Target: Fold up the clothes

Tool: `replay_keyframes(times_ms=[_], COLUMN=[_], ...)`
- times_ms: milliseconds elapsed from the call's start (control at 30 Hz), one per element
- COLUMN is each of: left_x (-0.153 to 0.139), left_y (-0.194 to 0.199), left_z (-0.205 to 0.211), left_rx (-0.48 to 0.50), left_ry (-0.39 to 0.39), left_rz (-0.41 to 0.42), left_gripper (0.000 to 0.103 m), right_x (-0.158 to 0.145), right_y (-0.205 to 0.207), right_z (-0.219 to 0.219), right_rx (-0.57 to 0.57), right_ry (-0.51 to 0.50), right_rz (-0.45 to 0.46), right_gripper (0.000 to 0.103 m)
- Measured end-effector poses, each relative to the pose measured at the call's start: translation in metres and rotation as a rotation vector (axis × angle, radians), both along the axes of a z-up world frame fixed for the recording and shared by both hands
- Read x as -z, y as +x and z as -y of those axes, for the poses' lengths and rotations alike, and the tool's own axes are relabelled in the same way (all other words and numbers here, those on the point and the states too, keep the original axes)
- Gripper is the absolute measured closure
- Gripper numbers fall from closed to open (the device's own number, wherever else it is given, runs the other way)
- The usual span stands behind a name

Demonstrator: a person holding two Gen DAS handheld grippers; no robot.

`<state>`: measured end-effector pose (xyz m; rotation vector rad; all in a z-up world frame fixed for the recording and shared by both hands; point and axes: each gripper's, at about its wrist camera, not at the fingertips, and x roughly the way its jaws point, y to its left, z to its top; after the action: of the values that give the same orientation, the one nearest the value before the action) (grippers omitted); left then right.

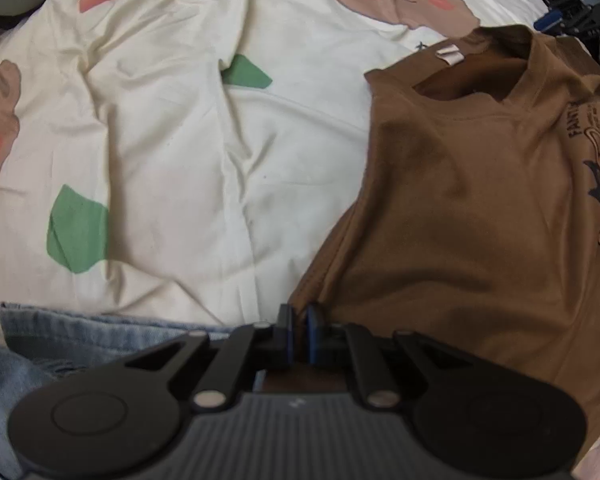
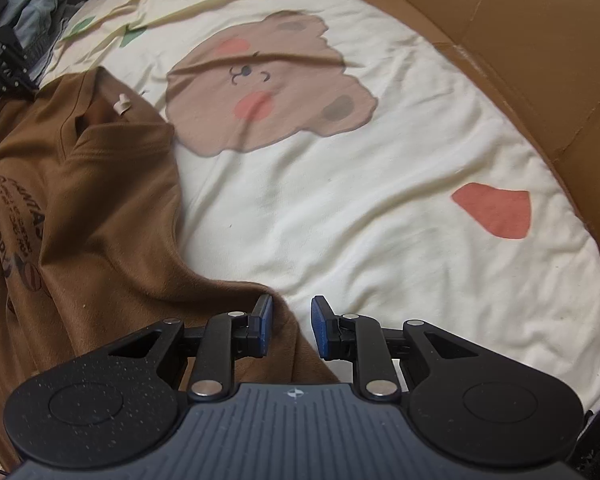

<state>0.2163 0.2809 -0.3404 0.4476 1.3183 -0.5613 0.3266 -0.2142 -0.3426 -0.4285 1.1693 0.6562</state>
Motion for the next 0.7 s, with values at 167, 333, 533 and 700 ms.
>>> replay_keyframes(times_ms=[167,333,533,700], left_x=[0.001,0.001,-0.004,-0.017], left_y=[-0.001,-0.003,-0.008,-0.010], left_z=[-0.001,-0.003,-0.006,-0.018], left_rx=[0.002,-0.010,-0.014,-0.063], left_ry=[0.001,-0.005,-0.002,-0.006], left_rz=[0.000,0.008,0.037,0.098], left_gripper=[0.095,0.095,0.096,0.097], right_x=[0.011,0.016,0.016,0.003], right_y=[-0.003,-0.004,-0.002,-0.005], right_z=[-0.004,-0.016,-0.018,-0.007], right_rx=[-0.017,-0.075,-0.117,-0.078], right_ry=[-0.024,-0.046,-0.043,-0.076], right_rz=[-0.007,0.007,-0.001,0.085], right_gripper=[0.075,0.075,0.099,0.100])
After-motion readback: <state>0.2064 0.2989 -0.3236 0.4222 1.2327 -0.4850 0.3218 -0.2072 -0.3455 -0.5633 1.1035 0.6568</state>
